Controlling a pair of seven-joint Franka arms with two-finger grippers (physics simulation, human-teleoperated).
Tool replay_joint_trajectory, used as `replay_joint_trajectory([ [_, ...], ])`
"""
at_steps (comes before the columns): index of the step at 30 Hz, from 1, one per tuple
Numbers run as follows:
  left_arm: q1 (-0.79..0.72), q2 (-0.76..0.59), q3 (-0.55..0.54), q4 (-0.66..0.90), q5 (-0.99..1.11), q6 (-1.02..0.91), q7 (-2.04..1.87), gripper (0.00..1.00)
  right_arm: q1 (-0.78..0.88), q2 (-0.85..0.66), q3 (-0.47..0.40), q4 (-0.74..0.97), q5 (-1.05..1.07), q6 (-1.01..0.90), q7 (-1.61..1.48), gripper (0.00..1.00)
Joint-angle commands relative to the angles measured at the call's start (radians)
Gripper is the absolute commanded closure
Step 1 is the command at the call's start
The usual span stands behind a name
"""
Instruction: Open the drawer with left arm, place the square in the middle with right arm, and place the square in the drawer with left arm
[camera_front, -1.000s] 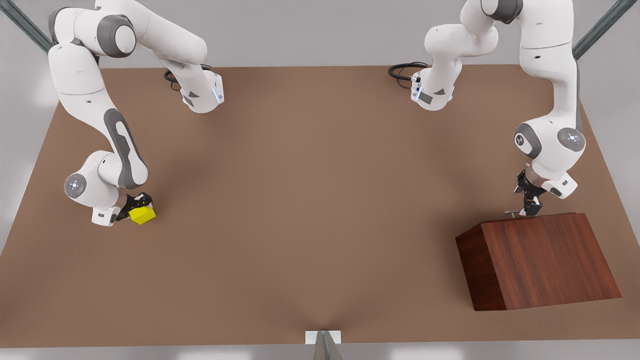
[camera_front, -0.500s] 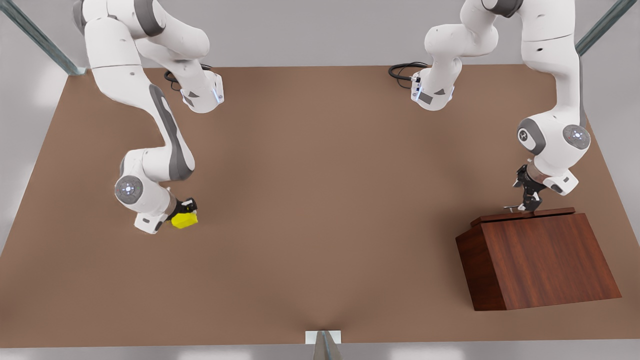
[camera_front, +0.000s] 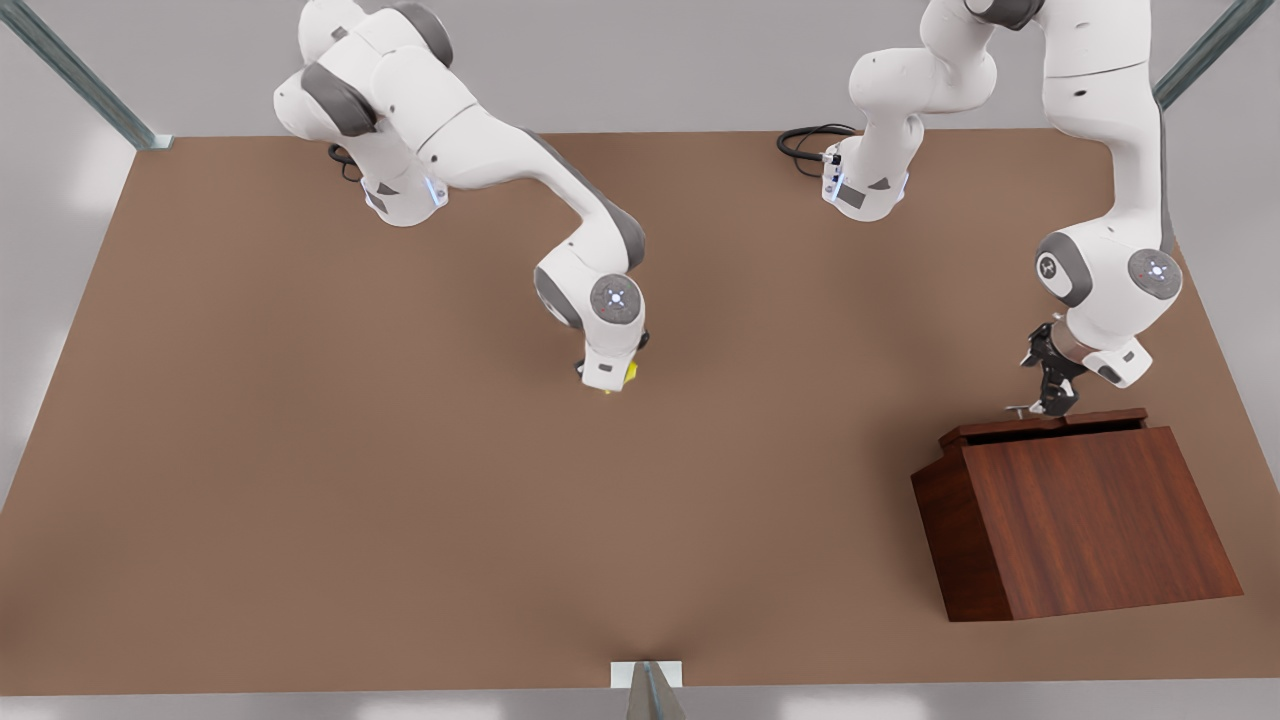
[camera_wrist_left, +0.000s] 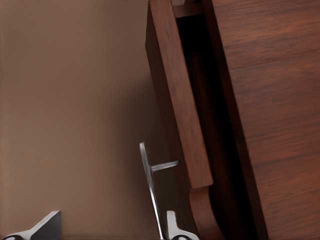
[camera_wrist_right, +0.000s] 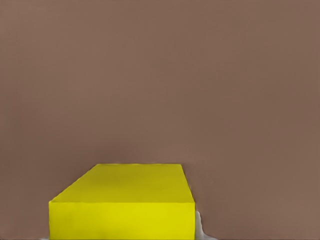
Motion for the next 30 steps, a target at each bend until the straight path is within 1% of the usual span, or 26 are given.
replay_joint_trajectory([
  [1, -0.001, 0.000, 0.000, 0.000, 0.000, 0.000, 0.000, 0.00, 0.006, 0.000, 0.006, 0.000, 0.002, 0.000, 0.002, 0.41],
  [3, -0.001, -0.002, 0.000, 0.000, 0.000, -0.003, -0.002, 0.00, 0.057, 0.017, 0.008, 0.011, 0.005, 0.008, 0.048, 0.42],
  [5, -0.001, -0.006, 0.000, 0.000, 0.000, -0.014, -0.002, 0.00, 0.079, 0.046, 0.008, 0.068, 0.005, 0.003, 0.063, 0.42],
  [8, 0.001, -0.008, 0.000, 0.000, 0.000, -0.031, -0.009, 0.00, 0.143, 0.052, 0.020, 0.107, 0.007, 0.007, 0.108, 0.42],
  [10, -0.001, -0.009, 0.000, 0.000, 0.000, -0.044, -0.009, 0.00, 0.146, 0.103, 0.049, 0.178, 0.004, 0.003, 0.174, 0.42],
  [11, -0.001, -0.009, 0.000, 0.000, 0.000, -0.048, -0.009, 0.00, 0.151, 0.117, 0.051, 0.189, 0.002, 0.007, 0.175, 0.42],
  [18, 0.001, -0.015, 0.005, 0.000, 0.003, -0.067, -0.008, 0.00, 0.204, 0.164, 0.049, 0.232, -0.021, 0.036, 0.206, 0.42],
  [21, -0.001, -0.020, 0.005, 0.000, 0.006, -0.083, -0.008, 0.00, 0.226, 0.253, 0.048, 0.345, -0.054, 0.034, 0.201, 0.42],
  [24, 0.001, -0.025, 0.008, 0.000, 0.009, -0.101, -0.008, 0.00, 0.250, 0.273, 0.045, 0.353, -0.068, 0.034, 0.217, 0.42],
  [25, 0.001, -0.026, 0.008, 0.000, 0.009, -0.104, -0.008, 0.00, 0.252, 0.279, 0.045, 0.351, -0.070, 0.034, 0.218, 0.41],
  [26, -0.001, -0.029, 0.008, 0.000, 0.009, -0.112, -0.008, 0.00, 0.253, 0.279, 0.045, 0.351, -0.070, 0.031, 0.221, 0.30],
  [27, -0.001, -0.031, 0.008, 0.000, 0.011, -0.120, -0.008, 0.00, 0.253, 0.282, 0.045, 0.348, -0.083, 0.033, 0.253, 0.22],
  [28, -0.001, -0.031, 0.009, 0.000, 0.011, -0.120, -0.008, 0.00, 0.253, 0.289, 0.046, 0.350, -0.093, 0.034, 0.275, 0.17],
  [30, 0.001, -0.034, 0.011, 0.000, 0.011, -0.130, -0.008, 0.00, 0.270, 0.289, 0.043, 0.350, -0.093, 0.033, 0.371, 0.12],
])
